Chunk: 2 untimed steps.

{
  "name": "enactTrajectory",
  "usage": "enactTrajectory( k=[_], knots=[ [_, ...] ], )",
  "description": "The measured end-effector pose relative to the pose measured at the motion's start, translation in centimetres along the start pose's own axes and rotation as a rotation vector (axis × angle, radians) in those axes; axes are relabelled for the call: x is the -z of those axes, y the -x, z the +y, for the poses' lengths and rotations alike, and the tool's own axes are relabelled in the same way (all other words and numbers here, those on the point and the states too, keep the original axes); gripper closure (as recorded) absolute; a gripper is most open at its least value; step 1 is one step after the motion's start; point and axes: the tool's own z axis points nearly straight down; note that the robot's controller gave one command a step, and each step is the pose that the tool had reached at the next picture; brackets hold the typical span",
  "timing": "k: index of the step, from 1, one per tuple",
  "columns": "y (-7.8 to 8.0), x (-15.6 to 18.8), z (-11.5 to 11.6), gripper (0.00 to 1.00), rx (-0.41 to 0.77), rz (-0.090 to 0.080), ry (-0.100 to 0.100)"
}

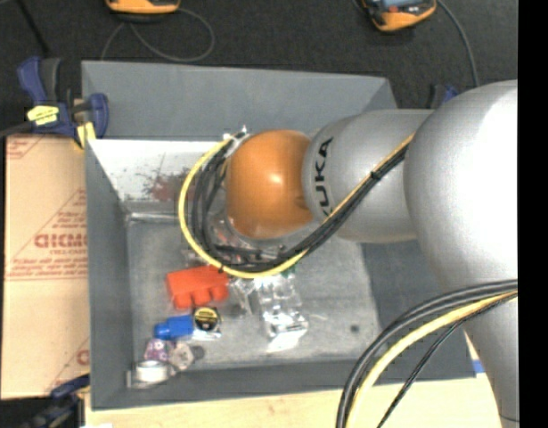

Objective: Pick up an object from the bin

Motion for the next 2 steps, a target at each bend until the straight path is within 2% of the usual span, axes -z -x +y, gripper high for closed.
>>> enactTrajectory(
  k=[1,2],
  knots=[
    [-3.48,0.09,0.21,0.00,-0.023,0.000,0.001],
    [-3.30,0.19,0.21,1.00,-0.024,-0.001,0.001]
  ],
)
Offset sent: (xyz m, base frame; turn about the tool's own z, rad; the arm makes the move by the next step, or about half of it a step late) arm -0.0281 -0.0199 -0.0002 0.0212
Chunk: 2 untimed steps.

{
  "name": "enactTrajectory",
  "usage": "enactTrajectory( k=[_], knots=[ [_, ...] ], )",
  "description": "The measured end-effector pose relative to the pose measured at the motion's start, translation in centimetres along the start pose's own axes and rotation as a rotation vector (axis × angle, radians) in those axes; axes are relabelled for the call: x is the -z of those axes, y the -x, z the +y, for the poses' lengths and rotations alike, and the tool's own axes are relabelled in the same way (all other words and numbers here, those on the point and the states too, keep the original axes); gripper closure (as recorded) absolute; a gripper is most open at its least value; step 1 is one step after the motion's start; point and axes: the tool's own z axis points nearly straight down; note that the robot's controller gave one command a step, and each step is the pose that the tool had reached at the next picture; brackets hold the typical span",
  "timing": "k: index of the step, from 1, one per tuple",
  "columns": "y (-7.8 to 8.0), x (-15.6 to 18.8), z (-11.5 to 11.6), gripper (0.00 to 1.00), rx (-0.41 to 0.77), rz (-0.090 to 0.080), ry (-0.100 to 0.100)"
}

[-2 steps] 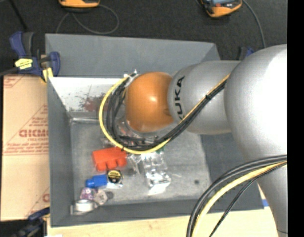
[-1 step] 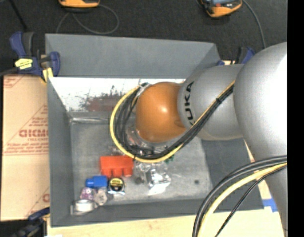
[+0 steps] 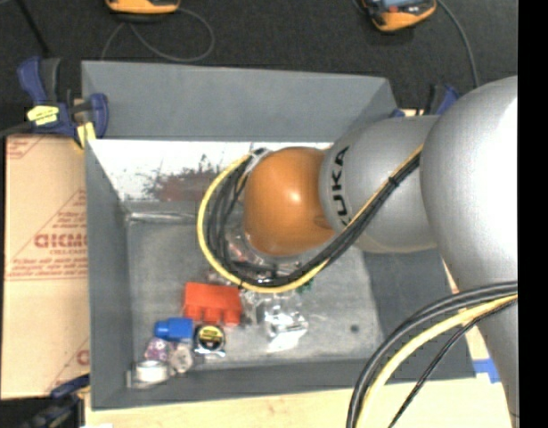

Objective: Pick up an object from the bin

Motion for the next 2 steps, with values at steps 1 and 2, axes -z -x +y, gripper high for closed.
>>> enactTrajectory(
  k=[1,2],
  knots=[
    [0.1,1.9,-0.1,1.00,-0.005,-0.002,-0.002],
    [0.4,12.6,-0.4,1.00,-0.010,-0.005,-0.005]
  ],
)
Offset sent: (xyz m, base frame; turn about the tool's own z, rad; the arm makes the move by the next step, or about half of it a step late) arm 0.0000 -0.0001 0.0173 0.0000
